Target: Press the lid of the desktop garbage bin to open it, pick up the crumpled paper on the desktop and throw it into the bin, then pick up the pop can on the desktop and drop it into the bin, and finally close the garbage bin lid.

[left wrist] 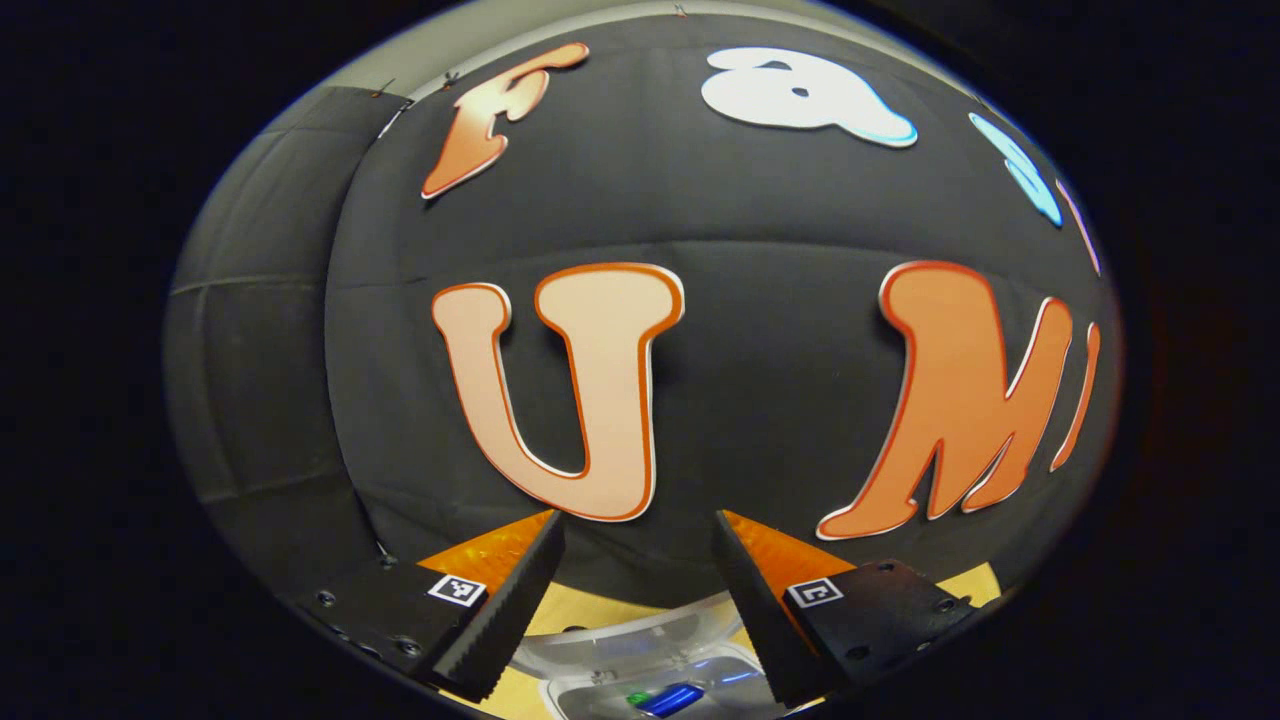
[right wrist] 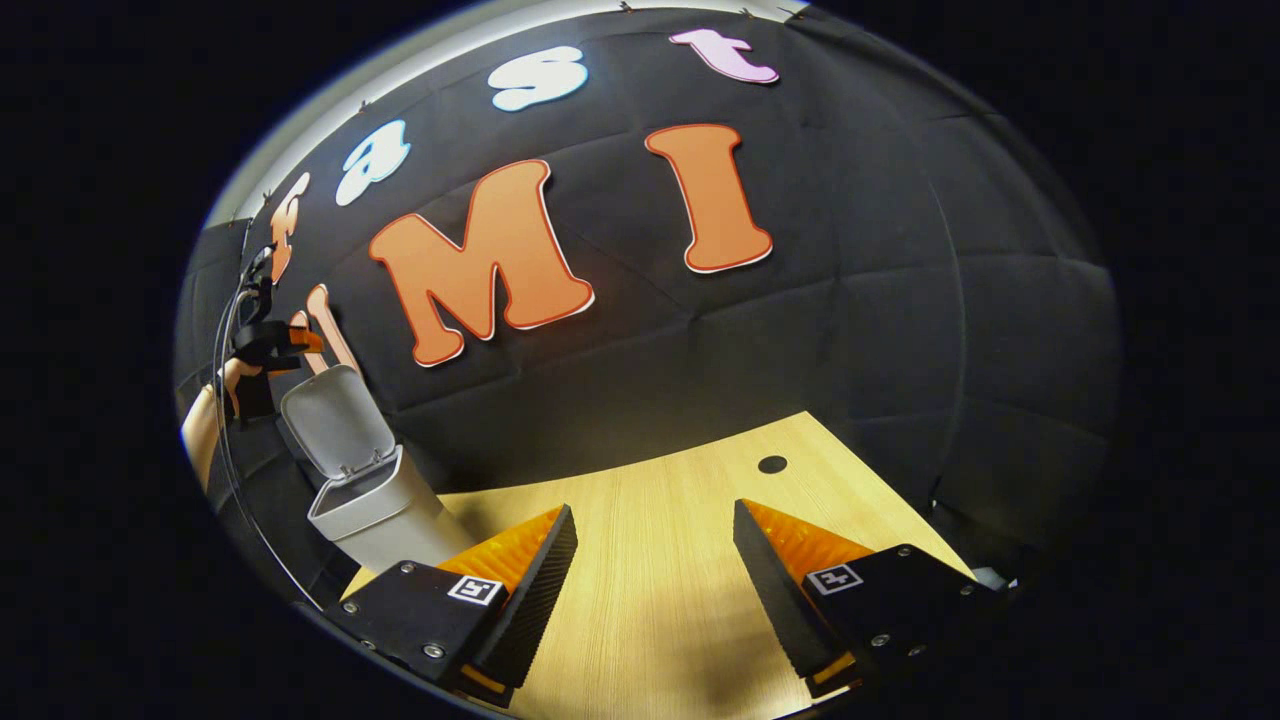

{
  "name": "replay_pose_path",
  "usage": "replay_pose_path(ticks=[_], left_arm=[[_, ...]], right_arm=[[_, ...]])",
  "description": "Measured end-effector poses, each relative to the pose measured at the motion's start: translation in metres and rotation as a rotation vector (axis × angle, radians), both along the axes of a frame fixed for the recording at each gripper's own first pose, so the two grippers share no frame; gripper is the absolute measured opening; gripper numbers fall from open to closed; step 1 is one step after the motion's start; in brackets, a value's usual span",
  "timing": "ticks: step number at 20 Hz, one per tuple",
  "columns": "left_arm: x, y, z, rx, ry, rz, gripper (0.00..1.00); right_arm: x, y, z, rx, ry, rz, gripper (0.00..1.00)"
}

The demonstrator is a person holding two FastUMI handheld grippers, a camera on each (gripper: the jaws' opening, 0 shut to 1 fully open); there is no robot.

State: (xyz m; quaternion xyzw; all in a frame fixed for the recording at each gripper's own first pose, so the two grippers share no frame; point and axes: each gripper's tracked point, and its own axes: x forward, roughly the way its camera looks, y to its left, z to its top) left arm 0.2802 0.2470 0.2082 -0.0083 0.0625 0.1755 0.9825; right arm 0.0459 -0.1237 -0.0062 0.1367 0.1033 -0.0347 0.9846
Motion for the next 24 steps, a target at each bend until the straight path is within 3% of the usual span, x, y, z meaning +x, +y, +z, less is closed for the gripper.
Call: replay_pose_path(ticks=[5,6,10,15,24], left_arm=[[-0.011,-0.01,-0.027,-0.102,-0.019,-0.004,0.92],[-0.021,-0.012,-0.03,-0.094,-0.024,0.003,0.95],[-0.067,-0.049,-0.056,-0.063,-0.052,0.004,0.91],[-0.109,-0.091,-0.13,0.017,-0.013,0.011,0.96],[-0.119,-0.105,-0.208,-0.012,0.052,0.047,0.95]], right_arm=[[-0.006,-0.003,-0.013,-0.008,0.034,-0.004,0.94],[-0.007,-0.002,-0.016,-0.011,0.039,-0.001,0.94],[-0.003,0.005,-0.019,-0.004,0.05,0.024,0.94],[0.002,0.012,-0.019,-0.008,0.061,0.062,0.94],[0.003,0.007,-0.02,-0.033,0.081,0.078,0.94]])
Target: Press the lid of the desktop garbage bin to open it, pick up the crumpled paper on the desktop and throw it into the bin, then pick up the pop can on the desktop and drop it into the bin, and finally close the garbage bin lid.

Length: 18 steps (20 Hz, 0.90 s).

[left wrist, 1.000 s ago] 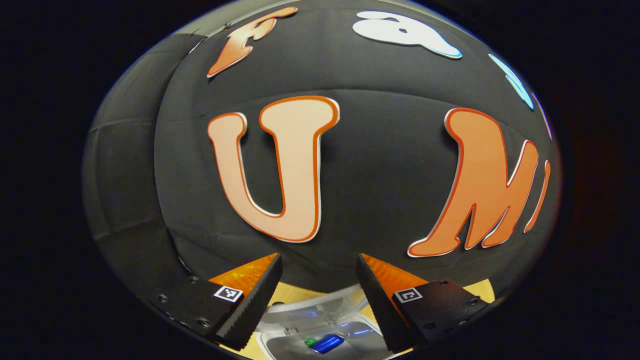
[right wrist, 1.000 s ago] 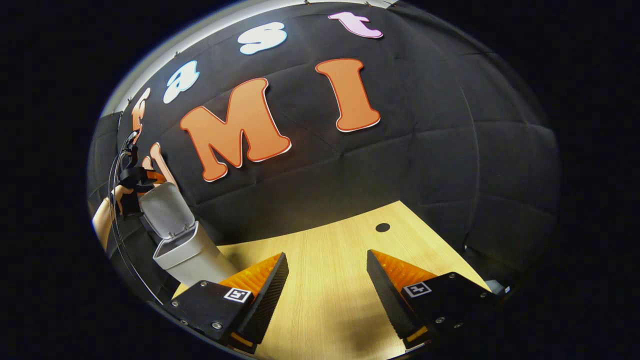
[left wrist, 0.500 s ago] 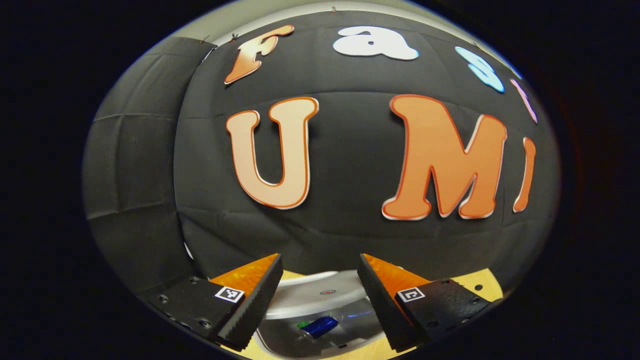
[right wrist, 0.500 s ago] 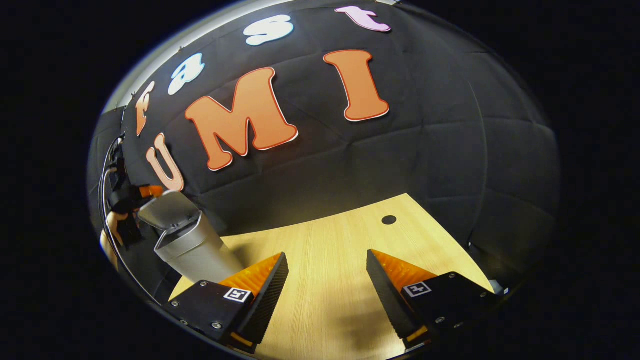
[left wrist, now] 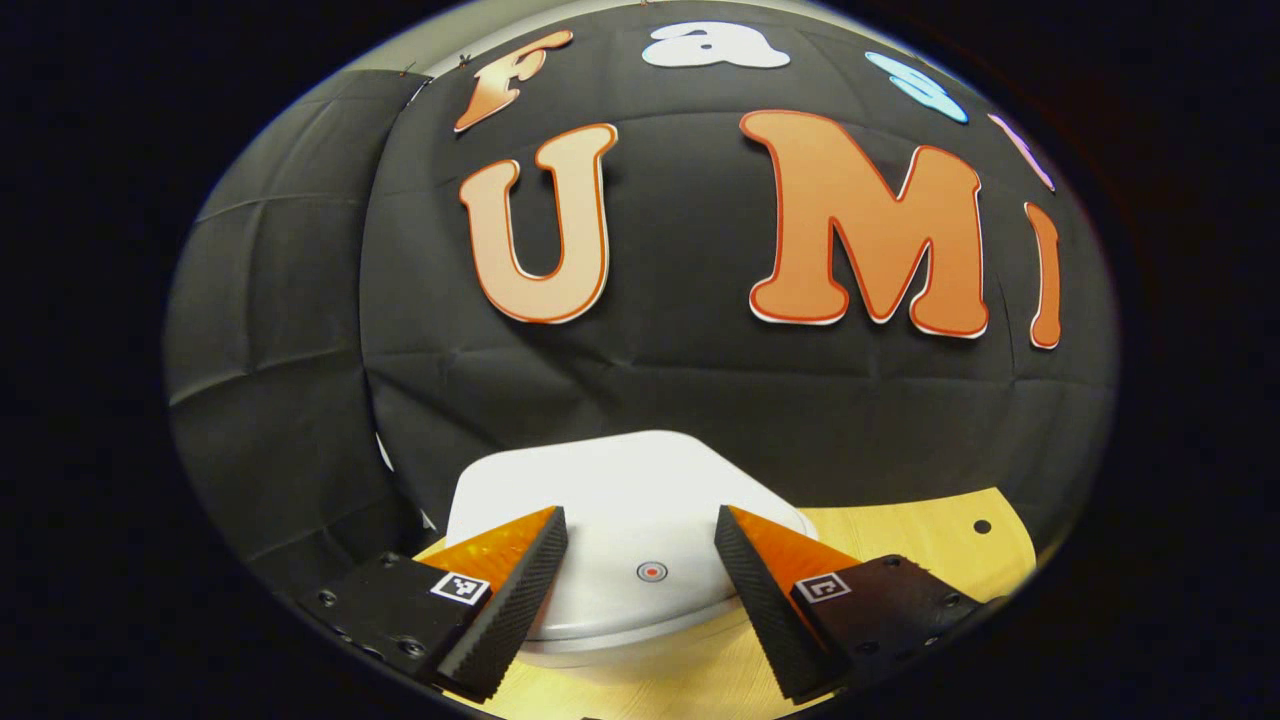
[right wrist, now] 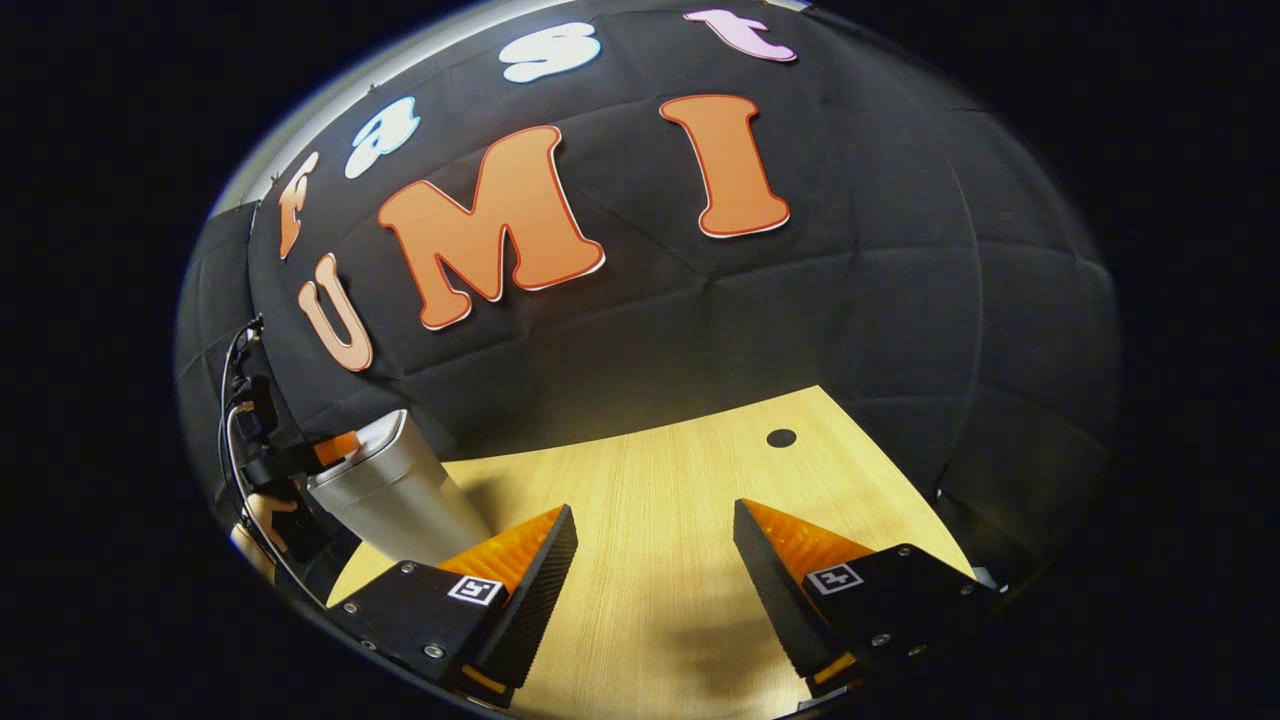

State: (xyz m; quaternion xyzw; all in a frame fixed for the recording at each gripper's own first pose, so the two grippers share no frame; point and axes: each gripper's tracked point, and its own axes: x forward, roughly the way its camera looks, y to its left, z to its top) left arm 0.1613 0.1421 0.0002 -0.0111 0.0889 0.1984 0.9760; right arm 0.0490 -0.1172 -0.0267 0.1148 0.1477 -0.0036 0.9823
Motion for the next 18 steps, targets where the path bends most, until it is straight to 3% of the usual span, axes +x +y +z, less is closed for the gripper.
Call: replay_pose_path(ticks=[3,5,7,9,12,18], left_arm=[[-0.002,-0.002,-0.014,-0.046,-0.014,0.033,0.96],[-0.002,-0.002,-0.011,0.035,-0.054,0.029,0.99],[-0.002,-0.002,-0.001,0.028,-0.128,0.03,0.96],[-0.002,-0.003,0.0,0.052,-0.113,0.003,0.95],[-0.007,-0.025,0.014,0.042,-0.101,-0.078,0.94],[-0.031,-0.113,0.046,-0.023,-0.141,-0.279,0.94]], right_arm=[[0.001,-0.002,-0.001,-0.006,0.004,-0.002,0.94],[0.003,-0.003,-0.004,-0.022,0.007,-0.002,0.94],[0.004,0.001,-0.008,-0.032,0.022,0.007,0.94],[0.007,0.005,-0.004,-0.021,0.019,0.01,0.94],[0.01,0.011,0.007,-0.037,-0.01,0.002,0.94],[0.023,0.036,0.03,-0.078,-0.089,-0.007,0.94]])
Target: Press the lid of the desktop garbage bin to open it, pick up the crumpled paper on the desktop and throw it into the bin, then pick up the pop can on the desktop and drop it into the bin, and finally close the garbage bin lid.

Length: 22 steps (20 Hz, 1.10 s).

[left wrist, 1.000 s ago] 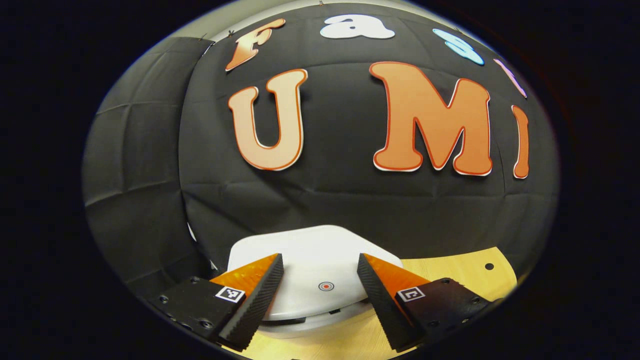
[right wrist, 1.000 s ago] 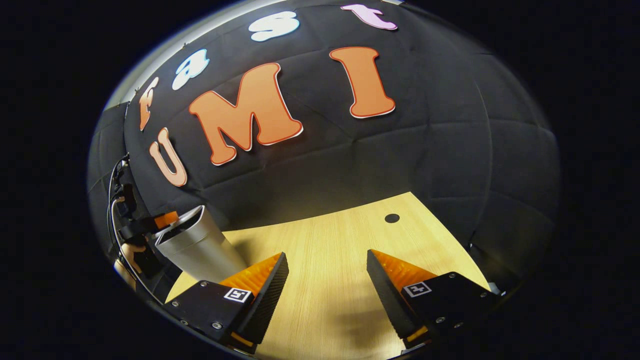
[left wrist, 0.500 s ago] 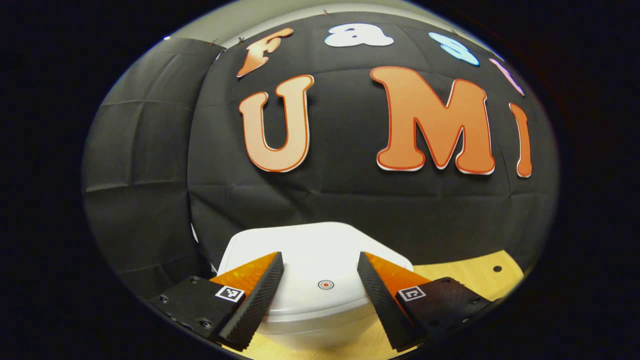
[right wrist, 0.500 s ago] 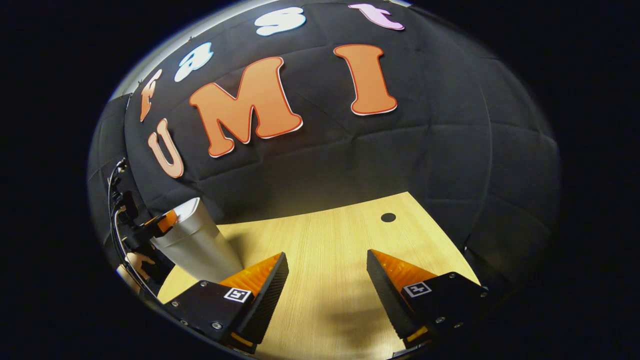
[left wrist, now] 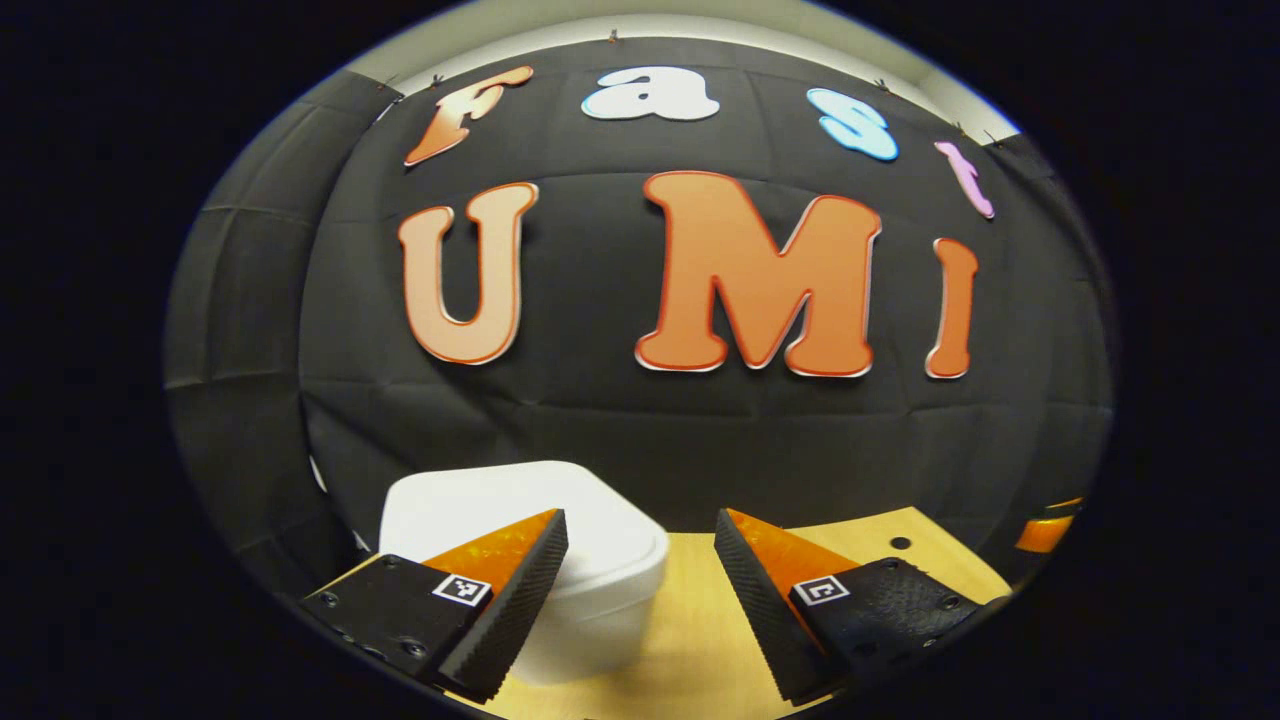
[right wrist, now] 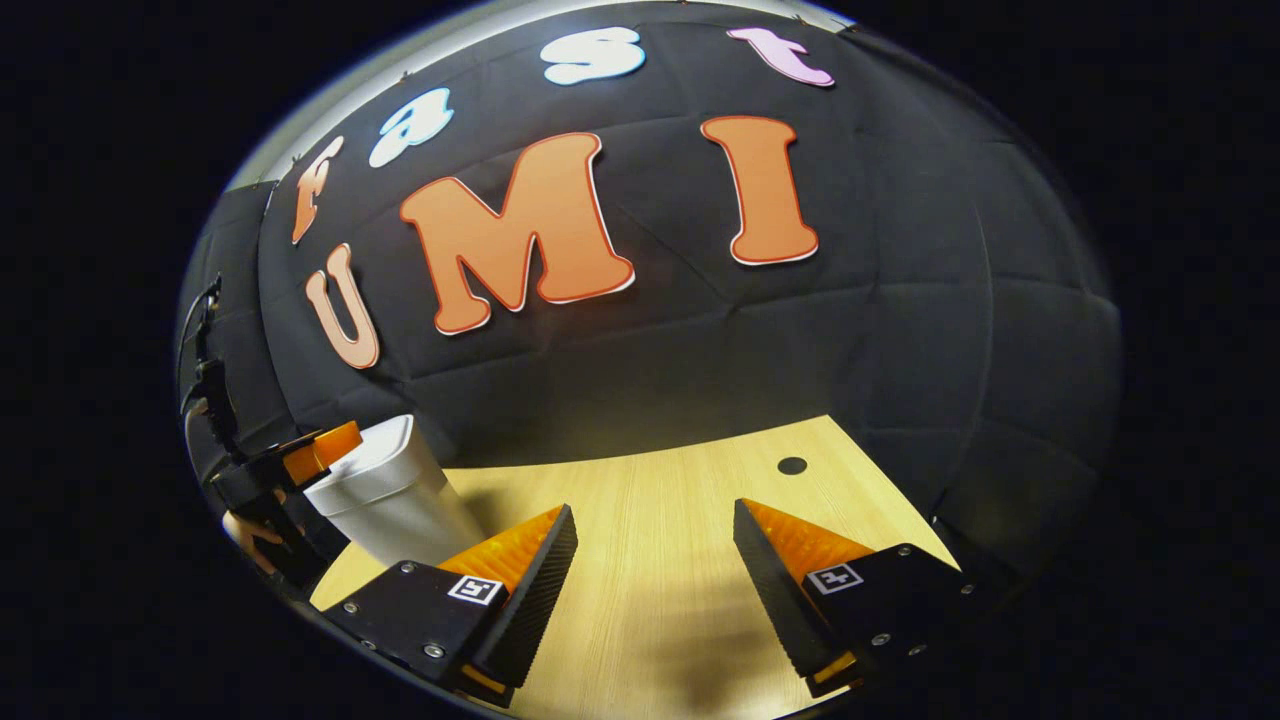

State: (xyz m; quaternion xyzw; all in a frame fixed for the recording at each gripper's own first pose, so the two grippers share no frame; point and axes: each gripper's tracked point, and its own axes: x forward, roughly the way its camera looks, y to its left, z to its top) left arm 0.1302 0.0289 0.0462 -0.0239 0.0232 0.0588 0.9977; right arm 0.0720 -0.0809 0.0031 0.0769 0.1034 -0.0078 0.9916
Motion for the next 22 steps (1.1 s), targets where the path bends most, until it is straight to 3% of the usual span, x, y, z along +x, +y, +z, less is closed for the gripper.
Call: replay_pose_path(ticks=[5,11,22], left_arm=[[-0.029,-0.033,0.003,0.086,-0.024,-0.058,0.94],[-0.058,-0.041,-0.029,-0.014,-0.006,-0.055,0.94],[-0.065,-0.033,-0.037,-0.002,0.025,-0.041,0.94]], right_arm=[[-0.004,0.005,0.026,-0.083,-0.119,-0.107,0.94],[-0.024,0.033,0.027,-0.16,-0.197,-0.086,0.94],[-0.025,0.049,0.021,-0.161,-0.209,-0.037,0.94]])
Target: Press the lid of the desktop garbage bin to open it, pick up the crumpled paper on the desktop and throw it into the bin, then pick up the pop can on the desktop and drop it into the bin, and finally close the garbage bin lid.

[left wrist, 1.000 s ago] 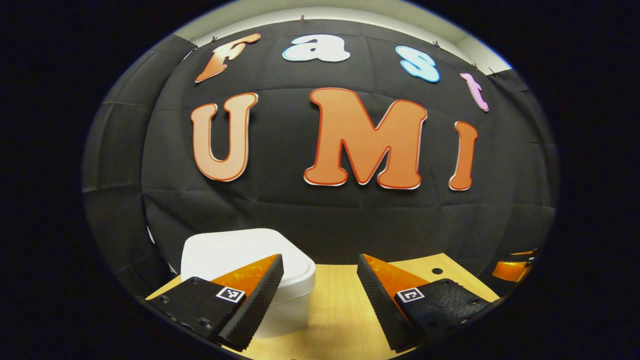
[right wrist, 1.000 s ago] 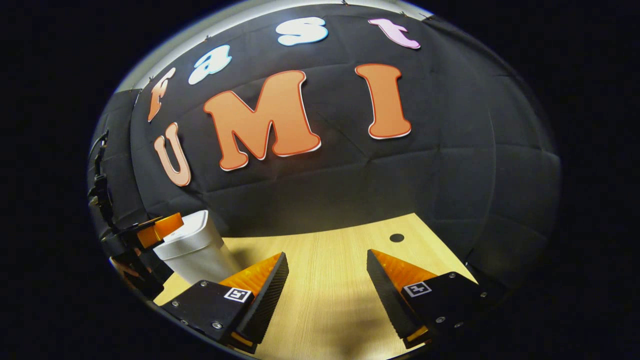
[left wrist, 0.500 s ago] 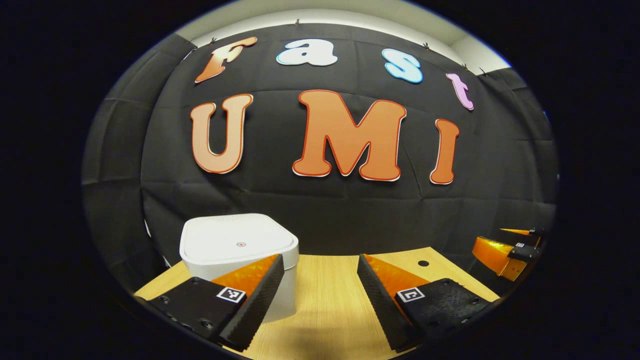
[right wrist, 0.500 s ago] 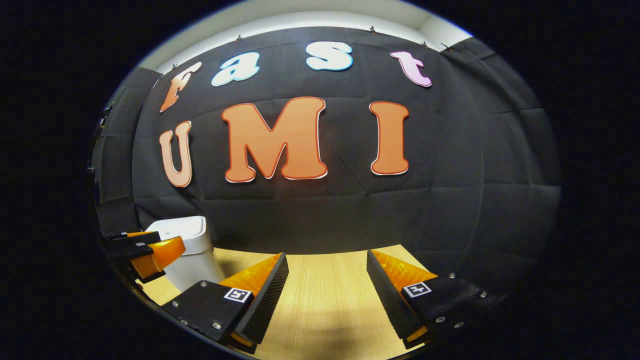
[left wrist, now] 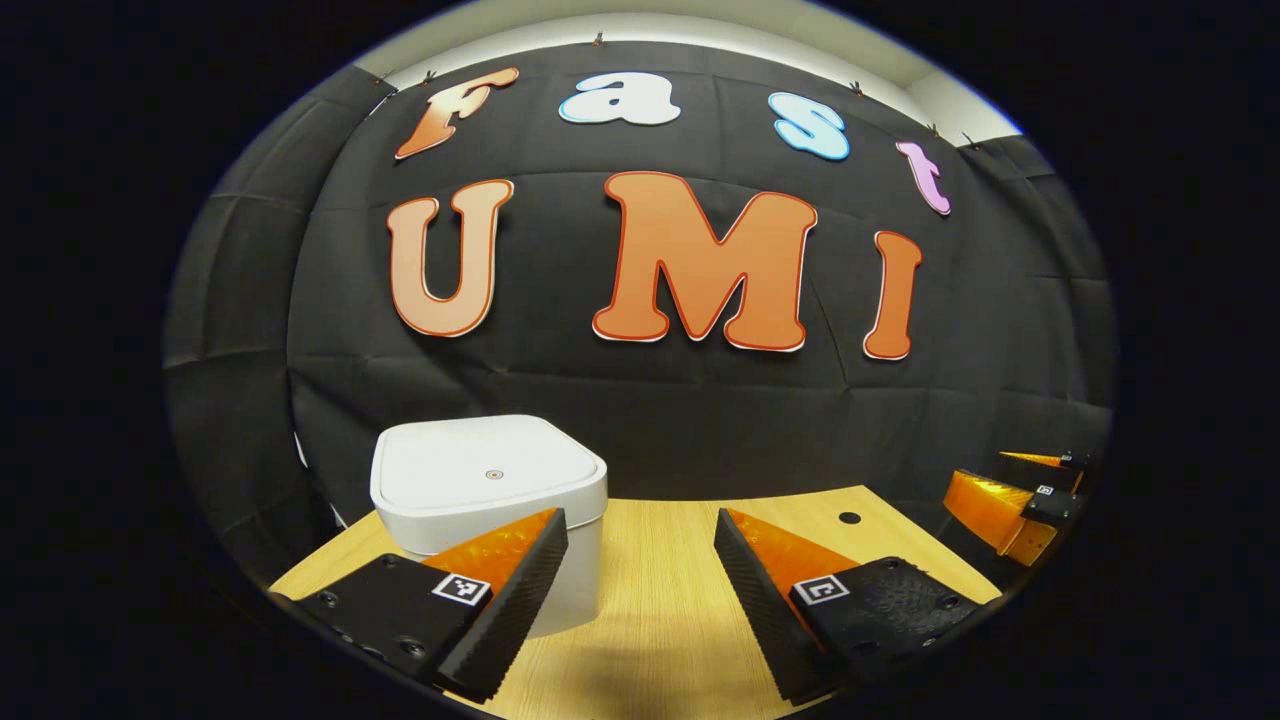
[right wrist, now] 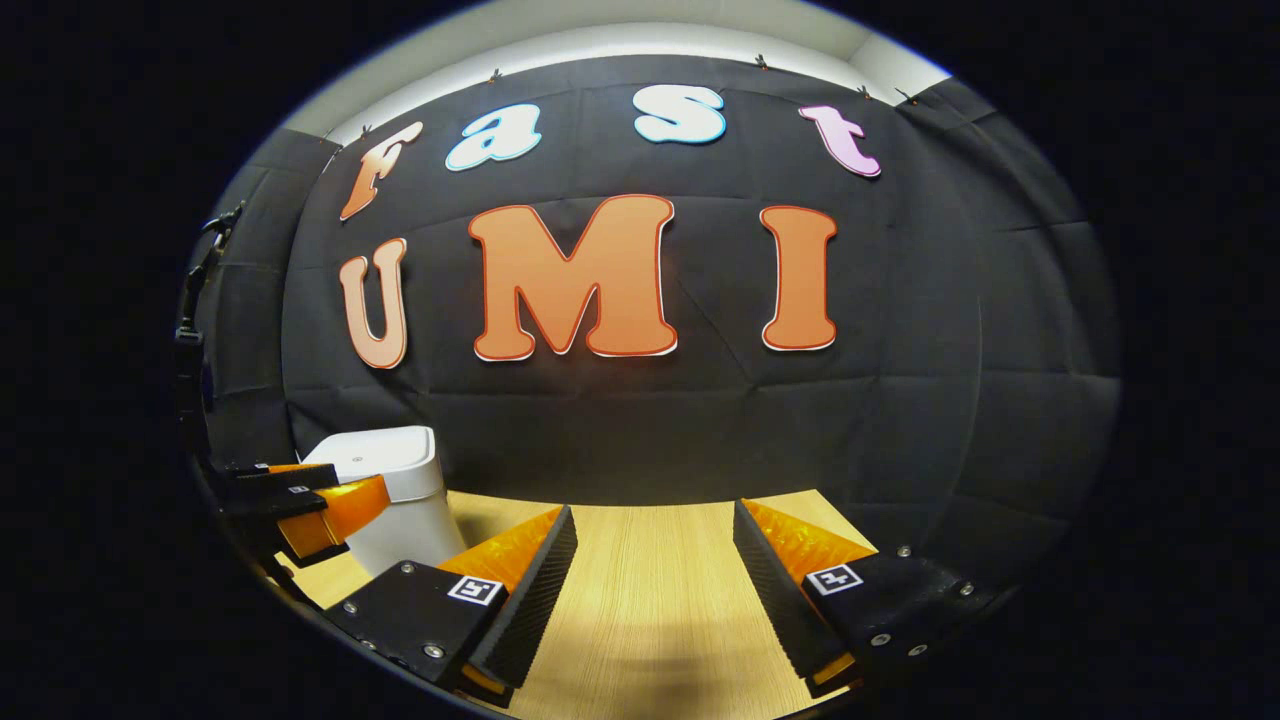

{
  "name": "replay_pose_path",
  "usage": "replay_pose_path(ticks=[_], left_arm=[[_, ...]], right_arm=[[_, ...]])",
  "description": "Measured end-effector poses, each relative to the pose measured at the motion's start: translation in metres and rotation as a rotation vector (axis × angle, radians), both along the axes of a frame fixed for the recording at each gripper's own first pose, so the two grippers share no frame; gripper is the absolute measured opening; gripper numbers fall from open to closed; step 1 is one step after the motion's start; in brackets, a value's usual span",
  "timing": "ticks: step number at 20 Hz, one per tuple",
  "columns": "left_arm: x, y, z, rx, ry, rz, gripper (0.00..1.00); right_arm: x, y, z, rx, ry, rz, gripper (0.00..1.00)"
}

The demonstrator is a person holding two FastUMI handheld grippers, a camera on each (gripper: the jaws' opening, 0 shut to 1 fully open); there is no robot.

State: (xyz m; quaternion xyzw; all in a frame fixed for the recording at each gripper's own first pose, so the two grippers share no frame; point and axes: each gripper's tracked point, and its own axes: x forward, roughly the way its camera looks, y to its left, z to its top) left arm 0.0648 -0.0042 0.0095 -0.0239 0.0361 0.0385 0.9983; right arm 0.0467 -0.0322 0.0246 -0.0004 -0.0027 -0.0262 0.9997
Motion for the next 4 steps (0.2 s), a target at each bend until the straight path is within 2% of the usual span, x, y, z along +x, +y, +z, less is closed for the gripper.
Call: replay_pose_path(ticks=[4], left_arm=[[0.0003,0.0011,0.0053,0.003,-0.011,0.005,0.94]], right_arm=[[0.002,-0.0017,-0.0002,0.005,0.002,0.001,0.94]])
